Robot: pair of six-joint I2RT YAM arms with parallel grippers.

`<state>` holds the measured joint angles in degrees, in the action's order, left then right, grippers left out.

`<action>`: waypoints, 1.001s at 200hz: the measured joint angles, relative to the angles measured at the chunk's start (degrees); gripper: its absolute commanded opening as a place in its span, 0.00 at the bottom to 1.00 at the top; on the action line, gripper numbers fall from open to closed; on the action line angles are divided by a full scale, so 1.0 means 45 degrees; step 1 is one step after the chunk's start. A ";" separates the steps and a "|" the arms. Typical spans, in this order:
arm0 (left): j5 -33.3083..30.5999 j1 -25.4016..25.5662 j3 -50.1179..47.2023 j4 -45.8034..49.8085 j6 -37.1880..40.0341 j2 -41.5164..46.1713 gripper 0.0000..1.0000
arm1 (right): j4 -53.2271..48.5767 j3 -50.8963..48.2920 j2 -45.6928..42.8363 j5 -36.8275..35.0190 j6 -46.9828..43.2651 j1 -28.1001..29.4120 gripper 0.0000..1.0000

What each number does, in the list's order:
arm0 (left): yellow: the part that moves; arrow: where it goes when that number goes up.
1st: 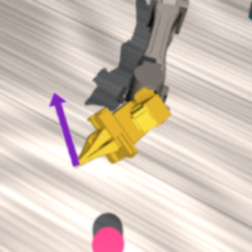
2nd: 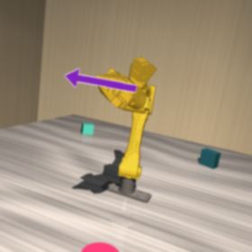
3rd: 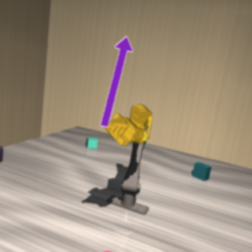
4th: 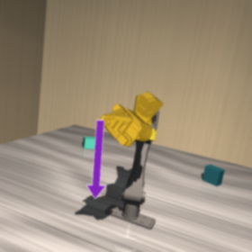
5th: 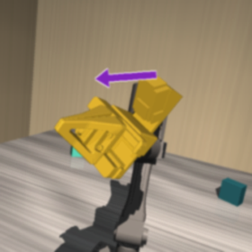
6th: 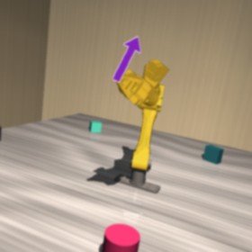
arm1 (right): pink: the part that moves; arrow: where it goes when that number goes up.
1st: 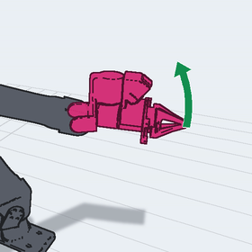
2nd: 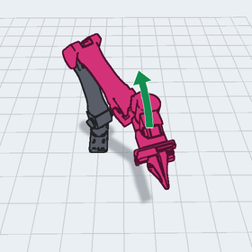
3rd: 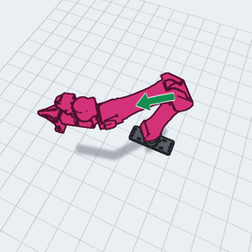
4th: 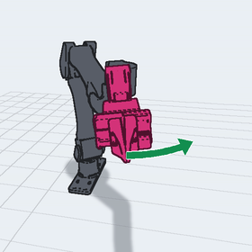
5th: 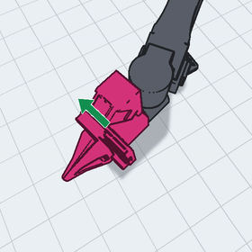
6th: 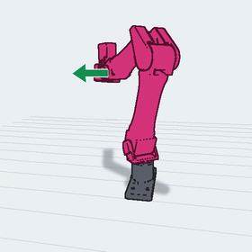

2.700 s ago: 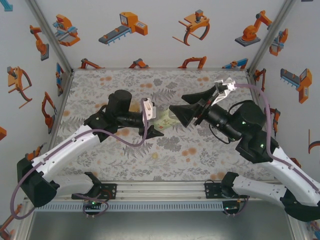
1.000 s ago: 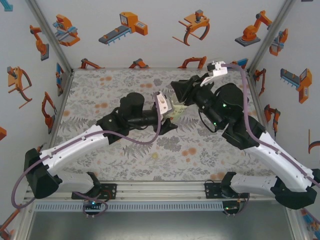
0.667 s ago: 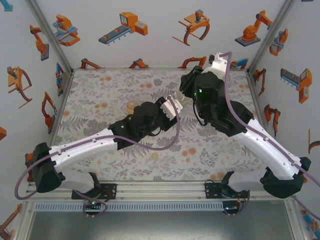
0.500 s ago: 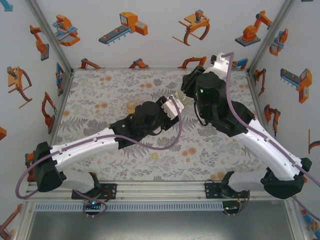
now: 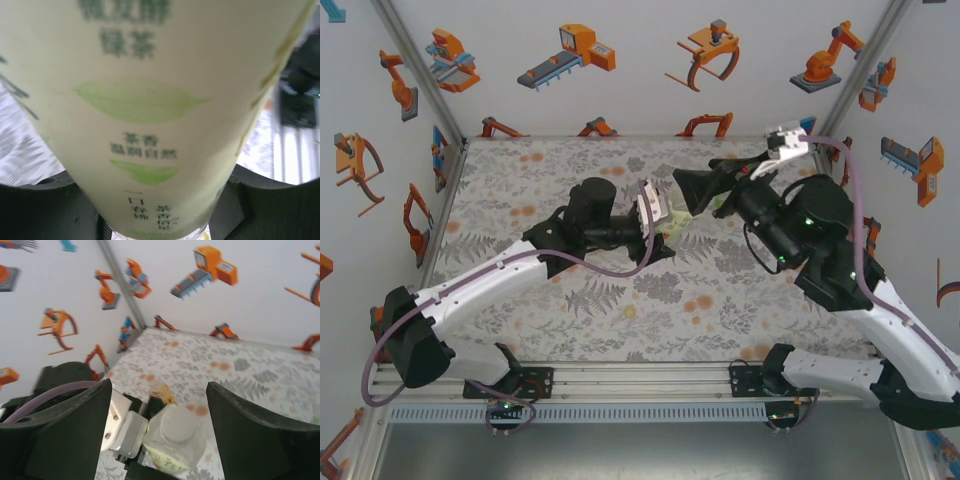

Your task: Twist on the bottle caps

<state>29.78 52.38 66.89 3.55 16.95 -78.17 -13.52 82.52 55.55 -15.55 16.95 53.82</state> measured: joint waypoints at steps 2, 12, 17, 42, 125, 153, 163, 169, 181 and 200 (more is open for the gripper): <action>0.0471 -0.0024 0.0000 0.0063 0.0034 0.0000 0.00 | 0.0053 -0.0019 -0.0053 0.0083 -0.0058 0.0000 0.71; 0.1705 -0.0087 0.0000 0.0248 0.0107 0.0000 0.00 | 0.0398 -0.0102 -0.0393 0.1039 -0.0452 0.0000 0.70; 0.2331 -0.0107 0.0000 0.0345 0.0165 0.0000 0.00 | 0.0495 -0.0102 -0.0491 0.1375 -0.0583 0.0000 0.68; 0.5178 -0.0155 0.0073 0.0908 0.0495 0.0015 0.00 | 0.0840 -0.0097 -0.0855 0.3342 -0.1137 0.0000 0.64; 0.9772 -0.0155 0.0991 0.1792 0.0719 0.0000 0.00 | 0.0903 -0.0175 -0.0272 0.7582 -0.1025 0.0000 0.50; 1.0015 -0.0165 0.0991 0.2016 0.0724 -0.0034 0.00 | 0.1180 -0.0413 -0.0102 0.8092 -0.0602 0.0000 0.44; 1.0035 -0.0165 0.0991 0.2098 0.0724 -0.0039 0.00 | 0.1239 -0.0423 -0.0063 0.8213 -0.0476 0.0000 0.41; 1.0059 -0.0165 0.0991 0.2147 0.0724 -0.0044 0.00 | 0.1263 -0.0423 -0.0049 0.8257 -0.0423 0.0000 0.39; 1.0049 -0.0165 0.0996 0.2225 0.0714 -0.0044 0.00 | 0.1277 -0.0423 -0.0049 0.8349 -0.0369 0.0000 0.29; 1.0132 -0.0175 0.1001 0.2356 0.0743 -0.0044 0.00 | 0.1282 -0.0423 -0.0044 0.8427 -0.0345 0.0000 0.09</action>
<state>75.37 51.59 71.40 14.15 20.29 -78.37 -7.75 80.62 55.35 22.37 15.40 53.82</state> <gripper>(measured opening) 0.562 0.287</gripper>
